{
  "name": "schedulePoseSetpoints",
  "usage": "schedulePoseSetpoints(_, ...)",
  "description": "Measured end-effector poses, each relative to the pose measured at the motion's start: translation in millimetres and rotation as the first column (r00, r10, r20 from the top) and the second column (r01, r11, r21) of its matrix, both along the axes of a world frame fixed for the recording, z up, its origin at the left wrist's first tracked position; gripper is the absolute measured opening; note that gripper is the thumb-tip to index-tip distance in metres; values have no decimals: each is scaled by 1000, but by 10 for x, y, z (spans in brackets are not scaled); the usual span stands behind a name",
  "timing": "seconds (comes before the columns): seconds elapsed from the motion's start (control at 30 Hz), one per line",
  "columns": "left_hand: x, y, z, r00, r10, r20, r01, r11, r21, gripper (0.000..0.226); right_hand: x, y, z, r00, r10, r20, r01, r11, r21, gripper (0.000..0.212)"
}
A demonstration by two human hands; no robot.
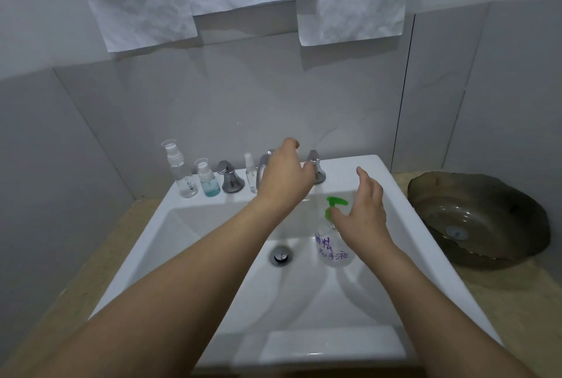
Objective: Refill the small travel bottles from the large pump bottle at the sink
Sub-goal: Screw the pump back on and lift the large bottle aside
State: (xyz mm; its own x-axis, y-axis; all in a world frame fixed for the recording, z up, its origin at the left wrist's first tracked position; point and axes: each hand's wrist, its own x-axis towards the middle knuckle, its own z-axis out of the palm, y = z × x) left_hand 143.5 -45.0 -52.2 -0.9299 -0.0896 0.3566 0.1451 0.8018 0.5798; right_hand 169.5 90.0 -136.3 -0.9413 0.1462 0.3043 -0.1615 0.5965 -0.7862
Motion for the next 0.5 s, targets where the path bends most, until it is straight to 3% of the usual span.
schedulePoseSetpoints(0.1, 186, -21, -301, 988, -111, -109, 118, 991, 65, 29, 35, 141, -112, 996, 17, 89, -12, 999, -52, 90)
schedulePoseSetpoints(0.17, 267, -42, -526, 983, -157, -100, 165, 983, 83, 31, 49, 218, -201, 986, 39, 164, -30, 998, -61, 92)
schedulePoseSetpoints(0.33, 220, -29, -1020, 965, -236, 117, 221, 967, 126, 54, -48, 389, -433, 890, 149, 432, -145, 989, -44, 96)
schedulePoseSetpoints(0.43, 153, 12, -1226, 931, -275, 240, 229, 952, 203, 60, -151, 424, -575, 840, 191, 507, -195, 980, -45, 94)
schedulePoseSetpoints(0.5, 114, 36, -1392, 912, -291, 290, 227, 945, 233, 61, -209, 428, -687, 827, 189, 529, -217, 976, -10, 81)
